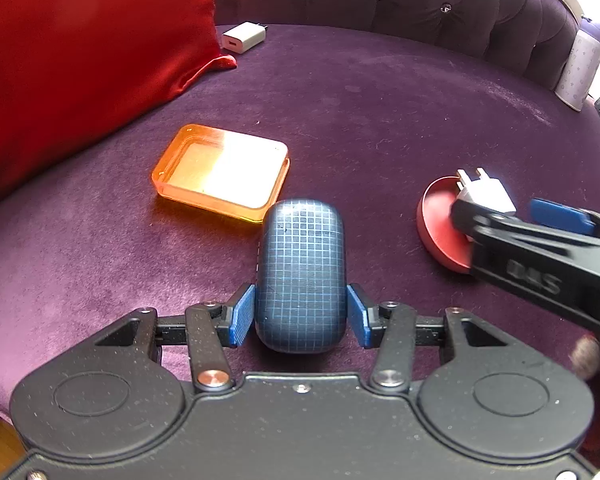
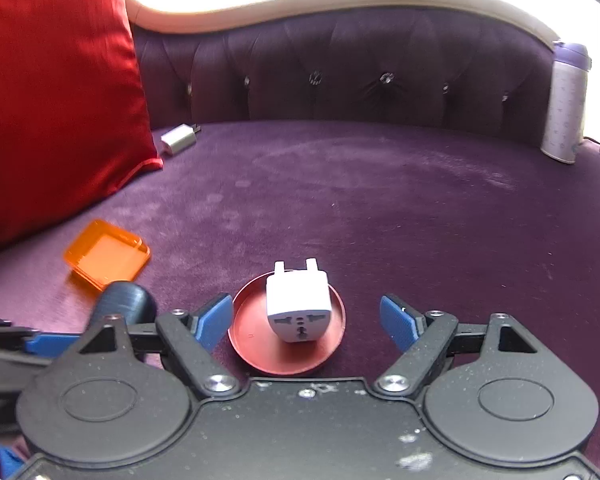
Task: Organize rigid objects
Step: 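Close left tool on blue glasses case while right tool grips white plug adapter, then carry glasses case with left tool into basket while right tool releases adapter there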
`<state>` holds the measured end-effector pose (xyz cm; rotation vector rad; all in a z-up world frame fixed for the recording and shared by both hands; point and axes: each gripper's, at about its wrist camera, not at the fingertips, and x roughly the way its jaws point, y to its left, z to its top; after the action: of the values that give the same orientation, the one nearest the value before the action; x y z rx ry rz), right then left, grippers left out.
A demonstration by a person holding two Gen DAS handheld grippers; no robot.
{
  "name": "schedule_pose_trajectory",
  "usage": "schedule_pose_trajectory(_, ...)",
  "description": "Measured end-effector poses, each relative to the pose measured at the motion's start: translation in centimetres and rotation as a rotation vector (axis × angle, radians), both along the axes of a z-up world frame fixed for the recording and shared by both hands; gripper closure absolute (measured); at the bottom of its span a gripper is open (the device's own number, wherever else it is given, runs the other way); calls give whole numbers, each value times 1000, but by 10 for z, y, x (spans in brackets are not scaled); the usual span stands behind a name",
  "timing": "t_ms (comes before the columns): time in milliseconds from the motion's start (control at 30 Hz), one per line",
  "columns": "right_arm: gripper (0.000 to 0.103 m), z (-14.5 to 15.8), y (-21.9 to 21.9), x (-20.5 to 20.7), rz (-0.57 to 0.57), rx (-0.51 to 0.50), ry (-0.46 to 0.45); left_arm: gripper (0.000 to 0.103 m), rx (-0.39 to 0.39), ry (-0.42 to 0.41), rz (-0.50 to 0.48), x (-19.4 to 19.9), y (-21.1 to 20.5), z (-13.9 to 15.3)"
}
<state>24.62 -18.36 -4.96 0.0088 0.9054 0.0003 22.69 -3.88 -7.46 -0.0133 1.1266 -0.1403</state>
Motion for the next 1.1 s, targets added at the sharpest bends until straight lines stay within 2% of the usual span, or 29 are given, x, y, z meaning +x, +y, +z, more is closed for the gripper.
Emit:
schedule_pose_trajectory(33,53,-2,2,2,10,-11,10,54,-2,-1,-1,0,0,0)
schedule_pose_trajectory(67,67,-4,4,4,22,-19,22,55,-3,-1,0,0,0,0)
schedule_pose_trajectory(267,67,13,-2,-10,10,-6,-18,55,-16,-14,11,-7,3,6)
schedule_pose_trajectory(600,67,62,-27,-75,-45,133,-41,55,-25,-50,1,-50,8,33)
schedule_pose_trajectory(867,67,58,-21,-100,-58,93,-14,55,63,21,4,-57,1,-1)
schedule_pose_trajectory(967,67,55,-23,-102,-63,87,-5,54,91,9,13,-55,-2,-5)
schedule_pose_trajectory(1100,67,49,-28,-101,-90,107,22,49,87,17,35,-42,-2,-12)
